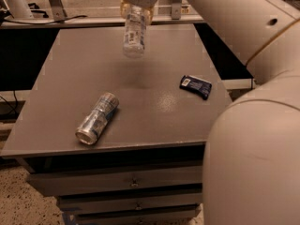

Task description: Place blue plastic bottle upright

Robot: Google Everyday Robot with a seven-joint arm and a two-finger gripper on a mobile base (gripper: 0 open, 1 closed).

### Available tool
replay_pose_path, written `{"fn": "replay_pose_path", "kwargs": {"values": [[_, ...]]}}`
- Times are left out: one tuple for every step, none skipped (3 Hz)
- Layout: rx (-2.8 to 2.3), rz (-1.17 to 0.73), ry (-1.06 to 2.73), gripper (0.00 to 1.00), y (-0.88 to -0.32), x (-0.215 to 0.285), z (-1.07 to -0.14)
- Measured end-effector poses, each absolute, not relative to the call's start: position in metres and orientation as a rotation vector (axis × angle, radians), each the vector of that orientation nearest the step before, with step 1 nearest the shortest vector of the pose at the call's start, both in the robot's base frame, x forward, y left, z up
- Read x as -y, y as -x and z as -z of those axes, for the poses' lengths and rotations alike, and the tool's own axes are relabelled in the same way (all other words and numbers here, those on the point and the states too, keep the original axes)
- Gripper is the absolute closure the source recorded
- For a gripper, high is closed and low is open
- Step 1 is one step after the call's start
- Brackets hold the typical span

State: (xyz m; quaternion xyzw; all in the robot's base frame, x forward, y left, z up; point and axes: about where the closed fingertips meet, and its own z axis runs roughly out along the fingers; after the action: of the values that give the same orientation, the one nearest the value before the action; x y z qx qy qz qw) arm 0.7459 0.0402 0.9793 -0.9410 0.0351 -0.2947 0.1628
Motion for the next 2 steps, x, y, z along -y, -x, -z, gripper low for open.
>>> {"fn": "replay_pose_path", "kwargs": {"values": [[0.049, 0.790, 2.587, 1.00, -0.737, -0.016, -0.968], [0.116, 0.763, 2.549, 1.00, -0.727, -0.010, -0.970]]}}
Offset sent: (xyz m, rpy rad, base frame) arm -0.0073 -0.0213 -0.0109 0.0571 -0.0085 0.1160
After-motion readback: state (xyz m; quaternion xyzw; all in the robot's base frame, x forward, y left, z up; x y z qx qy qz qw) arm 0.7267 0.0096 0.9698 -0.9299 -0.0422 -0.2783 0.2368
